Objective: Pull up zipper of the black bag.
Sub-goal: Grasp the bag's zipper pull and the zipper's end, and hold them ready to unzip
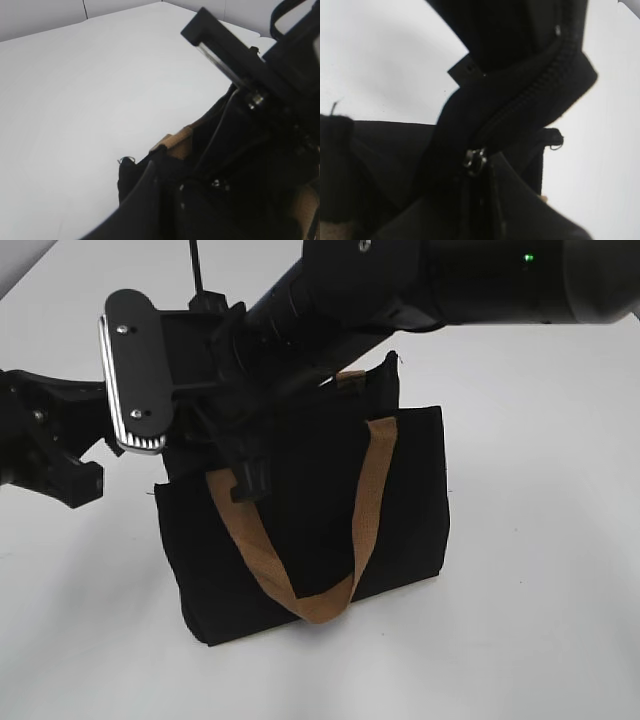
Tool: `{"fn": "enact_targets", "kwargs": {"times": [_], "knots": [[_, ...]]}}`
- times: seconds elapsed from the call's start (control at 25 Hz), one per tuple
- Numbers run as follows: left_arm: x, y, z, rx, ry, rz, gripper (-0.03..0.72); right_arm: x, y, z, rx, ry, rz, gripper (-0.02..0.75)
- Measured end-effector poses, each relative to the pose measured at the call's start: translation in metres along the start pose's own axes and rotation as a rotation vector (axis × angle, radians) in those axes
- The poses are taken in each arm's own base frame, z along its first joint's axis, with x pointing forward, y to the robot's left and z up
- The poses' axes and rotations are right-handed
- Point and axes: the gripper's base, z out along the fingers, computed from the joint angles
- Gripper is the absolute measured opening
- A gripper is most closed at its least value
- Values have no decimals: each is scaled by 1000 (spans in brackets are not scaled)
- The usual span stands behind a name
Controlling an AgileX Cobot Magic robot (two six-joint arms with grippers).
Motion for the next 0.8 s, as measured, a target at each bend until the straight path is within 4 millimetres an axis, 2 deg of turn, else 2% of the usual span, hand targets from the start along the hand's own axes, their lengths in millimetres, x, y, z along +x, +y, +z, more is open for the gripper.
{"fn": "enact_targets", "kwargs": {"times": [0.16,0.32,0.8], "knots": [[9,2,0,-20,94,-10,-1,-1,-1,-2,7,1,-2,24],[18,4,-2,-48,201,-45,-1,1,-8,-15,36,3,43,24],[12,3,-1,-52,181,-96,3,12,-12,-49,-19,66,197,24]]}}
